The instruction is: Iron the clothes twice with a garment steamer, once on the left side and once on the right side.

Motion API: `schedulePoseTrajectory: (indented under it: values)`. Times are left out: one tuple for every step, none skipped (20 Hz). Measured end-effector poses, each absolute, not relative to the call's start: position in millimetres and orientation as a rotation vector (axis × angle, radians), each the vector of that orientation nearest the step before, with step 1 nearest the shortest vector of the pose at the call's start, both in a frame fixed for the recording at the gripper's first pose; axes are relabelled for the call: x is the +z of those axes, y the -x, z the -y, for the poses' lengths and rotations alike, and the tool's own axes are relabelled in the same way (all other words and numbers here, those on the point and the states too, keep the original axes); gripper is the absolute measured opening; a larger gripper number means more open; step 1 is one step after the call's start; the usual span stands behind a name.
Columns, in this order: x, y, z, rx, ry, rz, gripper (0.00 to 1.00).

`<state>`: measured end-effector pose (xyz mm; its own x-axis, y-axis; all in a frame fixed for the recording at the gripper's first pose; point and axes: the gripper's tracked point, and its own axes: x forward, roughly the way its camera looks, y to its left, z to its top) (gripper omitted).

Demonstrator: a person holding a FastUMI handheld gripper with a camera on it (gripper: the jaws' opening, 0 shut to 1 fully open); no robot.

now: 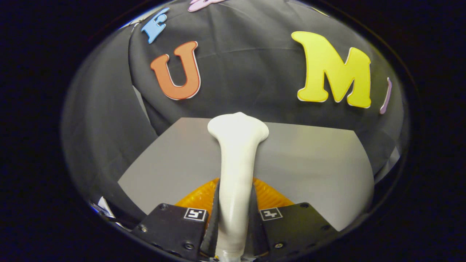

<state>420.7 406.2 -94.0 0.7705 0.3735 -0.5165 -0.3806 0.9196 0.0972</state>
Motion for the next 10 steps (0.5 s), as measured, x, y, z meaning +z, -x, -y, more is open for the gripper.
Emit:
schedulePoseTrajectory:
  values:
    - [-87,-419,-406,0.413,0.008,-0.539,0.39]
    - [-81,-415,-404,0.417,0.001,-0.527,0.39]
    - [-70,-405,-401,0.426,-0.013,-0.507,0.38]
    - [-64,-400,-399,0.433,-0.028,-0.496,0.37]
    - [-56,-395,-395,0.439,-0.049,-0.478,0.37]
    - [-52,-391,-393,0.441,-0.073,-0.467,0.37]
    - [-45,-386,-388,0.443,-0.095,-0.454,0.36]
    - [-41,-382,-383,0.445,-0.111,-0.443,0.35]
    - [-37,-377,-378,0.448,-0.129,-0.437,0.35]
    - [-33,-371,-374,0.451,-0.148,-0.428,0.35]
